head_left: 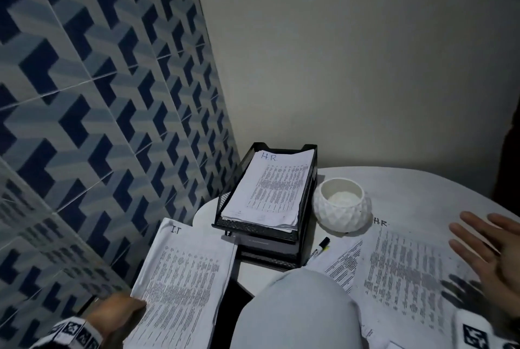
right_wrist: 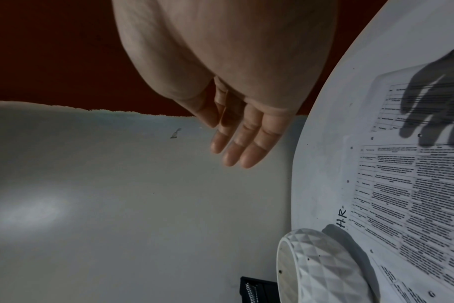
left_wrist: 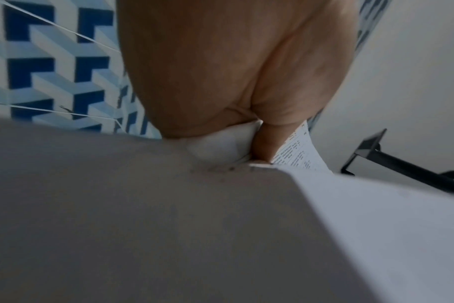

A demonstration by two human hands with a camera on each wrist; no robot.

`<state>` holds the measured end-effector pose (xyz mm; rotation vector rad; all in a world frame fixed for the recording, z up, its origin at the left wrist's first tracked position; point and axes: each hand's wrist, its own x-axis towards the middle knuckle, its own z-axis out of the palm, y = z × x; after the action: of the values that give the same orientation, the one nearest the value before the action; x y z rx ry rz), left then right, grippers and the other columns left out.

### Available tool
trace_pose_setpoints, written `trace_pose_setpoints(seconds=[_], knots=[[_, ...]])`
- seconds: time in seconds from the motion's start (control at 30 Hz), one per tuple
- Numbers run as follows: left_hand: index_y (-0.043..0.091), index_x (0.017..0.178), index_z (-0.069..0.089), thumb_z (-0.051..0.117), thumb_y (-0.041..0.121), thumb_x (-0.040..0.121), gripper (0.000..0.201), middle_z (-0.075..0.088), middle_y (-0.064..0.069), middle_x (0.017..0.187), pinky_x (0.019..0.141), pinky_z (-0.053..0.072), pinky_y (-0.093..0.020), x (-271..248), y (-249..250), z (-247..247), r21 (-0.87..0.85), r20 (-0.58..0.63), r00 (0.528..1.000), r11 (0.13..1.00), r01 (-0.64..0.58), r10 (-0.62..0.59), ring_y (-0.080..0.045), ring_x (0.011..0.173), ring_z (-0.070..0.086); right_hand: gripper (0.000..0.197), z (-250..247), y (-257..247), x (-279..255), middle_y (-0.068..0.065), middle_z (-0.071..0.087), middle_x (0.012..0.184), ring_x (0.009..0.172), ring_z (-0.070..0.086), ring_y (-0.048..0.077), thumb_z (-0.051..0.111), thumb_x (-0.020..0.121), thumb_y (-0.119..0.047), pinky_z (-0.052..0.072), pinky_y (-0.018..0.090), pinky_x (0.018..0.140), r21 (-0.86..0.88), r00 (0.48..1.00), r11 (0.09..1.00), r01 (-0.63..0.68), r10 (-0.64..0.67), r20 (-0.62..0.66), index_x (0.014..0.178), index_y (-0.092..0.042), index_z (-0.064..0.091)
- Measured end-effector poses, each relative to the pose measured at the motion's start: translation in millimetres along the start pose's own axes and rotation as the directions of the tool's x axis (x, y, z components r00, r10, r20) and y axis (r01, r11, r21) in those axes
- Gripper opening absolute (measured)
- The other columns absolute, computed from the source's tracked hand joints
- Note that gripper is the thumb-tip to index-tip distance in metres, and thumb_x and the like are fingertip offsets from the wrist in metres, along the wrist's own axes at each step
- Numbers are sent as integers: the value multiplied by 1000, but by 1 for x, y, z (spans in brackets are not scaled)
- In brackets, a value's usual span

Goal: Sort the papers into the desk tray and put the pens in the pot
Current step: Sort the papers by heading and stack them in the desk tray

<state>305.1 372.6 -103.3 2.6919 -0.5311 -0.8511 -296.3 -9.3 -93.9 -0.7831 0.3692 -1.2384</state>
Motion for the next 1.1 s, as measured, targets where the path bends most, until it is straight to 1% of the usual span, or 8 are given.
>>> trace_pose_setpoints(seconds=[0.07, 0.13, 0.27, 0.4, 0.57, 0.7, 0.87, 1.1], knots=[[11, 90, 68, 69, 27, 92, 16, 68, -4, 85, 65, 43, -24, -2, 31, 9, 88, 84, 996, 995, -44, 37, -16, 75, 61, 50, 1, -2, -3, 31, 42, 154, 143, 42, 49, 6, 112, -5, 54, 63, 98, -288, 985, 957, 11, -60, -162, 154, -25, 25], [12, 87, 67, 67, 21, 95, 12, 67, -1, 80, 61, 42, -21, -1, 64, 23, 142, 140, 986, 984, -108, 88, -14, 72, 60, 43, 26, -2, -2, 6, 76, 121, 110, 75, 30, 39, 107, 0, 65, 36, 75, -221, 900, 969, -110, 3, -436, 143, -21, 49], [20, 66, 60, 65, 18, 90, 25, 62, 7, 64, 53, 42, -17, 17, 116, 45, 194, 205, 968, 963, -185, 144, -10, 62, 58, 34, 43, -6, -6, 4, 80, 107, 94, 80, 24, 72, 88, -11, 64, 30, 68, -224, 881, 970, -95, -23, -472, 118, -25, 60], [20, 65, 55, 62, 29, 86, 24, 61, 2, 70, 63, 43, -25, 35, 169, 59, 226, 235, 949, 938, -264, 210, -18, 71, 58, 34, 52, -9, -11, 9, 77, 113, 92, 80, 24, 57, 100, -4, 66, 34, 71, -214, 856, 971, -111, -16, -517, 129, -21, 57], [-1, 113, 71, 69, 19, 93, 28, 67, -22, 125, 75, 49, -23, 69, 203, 75, 72, 151, 949, 955, -289, 276, -33, 112, 64, 41, 52, -10, -11, 9, 77, 111, 87, 80, 22, 66, 91, 0, 66, 33, 70, -241, 852, 958, -156, 7, -524, 127, -18, 58], [-11, 127, 64, 63, 10, 98, 37, 64, -29, 132, 73, 49, -27, 76, 198, 84, -113, 145, 967, 975, -192, 208, -41, 125, 60, 38, 52, -8, -10, 12, 75, 116, 87, 80, 23, 47, 103, 1, 64, 35, 74, -257, 845, 951, -171, 8, -534, 137, -15, 54], [5, 77, 70, 80, 29, 82, 27, 64, -17, 79, 68, 45, -31, 60, 151, 97, -278, 262, 958, 960, -42, 118, -24, 68, 62, 31, 59, -5, -9, 10, 78, 111, 92, 80, 25, 47, 103, 1, 65, 36, 75, -267, 841, 942, -204, 30, -540, 123, -18, 58], [4, 77, 58, 61, 2, 96, 19, 49, -9, 53, 42, 22, -15, 39, 136, 115, -425, 218, 964, 904, -45, 151, -11, 38, 33, 38, 80, 3, -15, 12, 75, 118, 90, 80, 24, 46, 103, 1, 62, 41, 81, -296, 845, 927, -231, 41, -533, 137, -13, 55]])
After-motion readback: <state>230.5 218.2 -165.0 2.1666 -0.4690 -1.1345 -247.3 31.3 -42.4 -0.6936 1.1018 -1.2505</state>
